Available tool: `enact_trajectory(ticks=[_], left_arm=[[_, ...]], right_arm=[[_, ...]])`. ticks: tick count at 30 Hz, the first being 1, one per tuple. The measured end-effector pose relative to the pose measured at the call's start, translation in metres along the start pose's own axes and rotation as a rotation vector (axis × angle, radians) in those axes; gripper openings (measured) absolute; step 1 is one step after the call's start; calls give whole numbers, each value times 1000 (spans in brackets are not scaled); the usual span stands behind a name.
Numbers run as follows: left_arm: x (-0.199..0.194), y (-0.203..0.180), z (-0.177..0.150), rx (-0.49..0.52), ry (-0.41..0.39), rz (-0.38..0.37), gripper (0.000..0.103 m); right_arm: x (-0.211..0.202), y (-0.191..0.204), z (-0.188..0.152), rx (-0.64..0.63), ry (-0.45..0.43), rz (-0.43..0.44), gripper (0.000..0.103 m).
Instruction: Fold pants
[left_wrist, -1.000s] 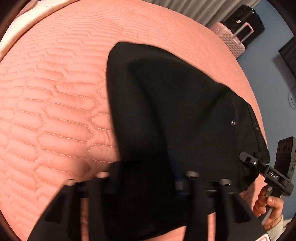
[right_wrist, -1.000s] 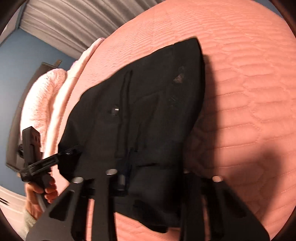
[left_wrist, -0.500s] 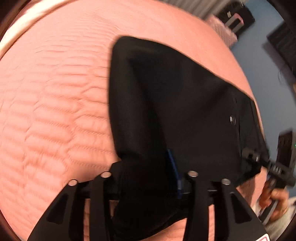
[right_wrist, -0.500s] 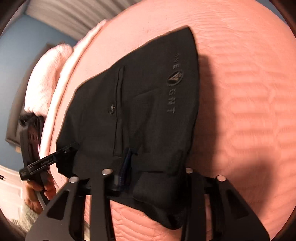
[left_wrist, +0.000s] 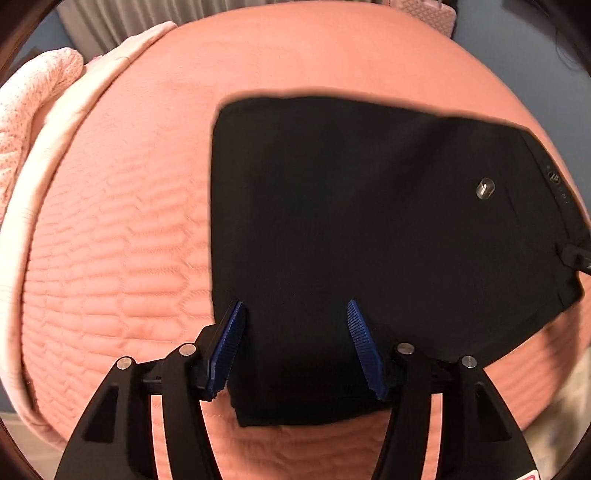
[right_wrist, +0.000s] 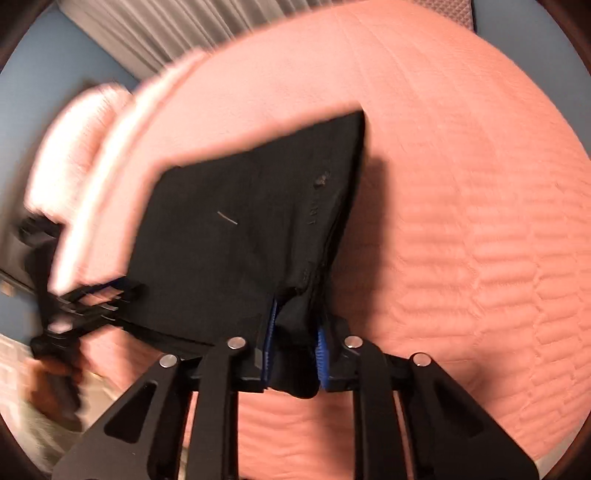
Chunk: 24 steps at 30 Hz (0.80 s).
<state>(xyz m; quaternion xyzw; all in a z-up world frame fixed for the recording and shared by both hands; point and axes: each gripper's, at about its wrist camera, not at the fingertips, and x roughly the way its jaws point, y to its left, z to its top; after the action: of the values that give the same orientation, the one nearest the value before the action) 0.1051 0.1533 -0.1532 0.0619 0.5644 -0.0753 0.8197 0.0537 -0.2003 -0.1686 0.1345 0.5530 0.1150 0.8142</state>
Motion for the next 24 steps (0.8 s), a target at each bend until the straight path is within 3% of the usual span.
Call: enact_trajectory(ticks=[1,2,3,5,8,11,14,17,19,21,22,23,24], left_arm=[[0,0,0,-8,-22,-3,58],[-3,-1,2,0,-16,-2,58],[-11,0,5,7,-9,9,57],[-33,3,9,14,-53,60,57],[-56,7,31,-15,-138,32,59],[-48,6,78,-43,-180,34,59],[-21,18,125,-111,-160,56,59],[46,35,164,-161,0,77,60],[76,61,164,-228,42,-23,83],[79,71,175,-252,47,-73,84],[78,68,180,-222,37,-50,83],[77,64,186,-180,11,33,82],[80,61,191,-165,14,68,82]], right_arm=[[12,-13,-4,27,13,9,40],[8,-31,-7,136,-23,99,43],[0,-40,-9,197,-31,120,46],[-30,-45,-12,263,-118,43,48],[-63,-15,3,142,-235,-38,40],[-58,41,45,-35,-260,-8,38],[-25,85,91,-166,-242,-29,32],[24,91,116,-199,-154,-76,29],[60,80,121,-199,-76,-160,16],[51,47,114,-96,-106,-82,0],[40,39,113,-24,-112,-62,0],[29,39,111,9,-136,-71,6],[17,49,106,-17,-167,-50,6]])
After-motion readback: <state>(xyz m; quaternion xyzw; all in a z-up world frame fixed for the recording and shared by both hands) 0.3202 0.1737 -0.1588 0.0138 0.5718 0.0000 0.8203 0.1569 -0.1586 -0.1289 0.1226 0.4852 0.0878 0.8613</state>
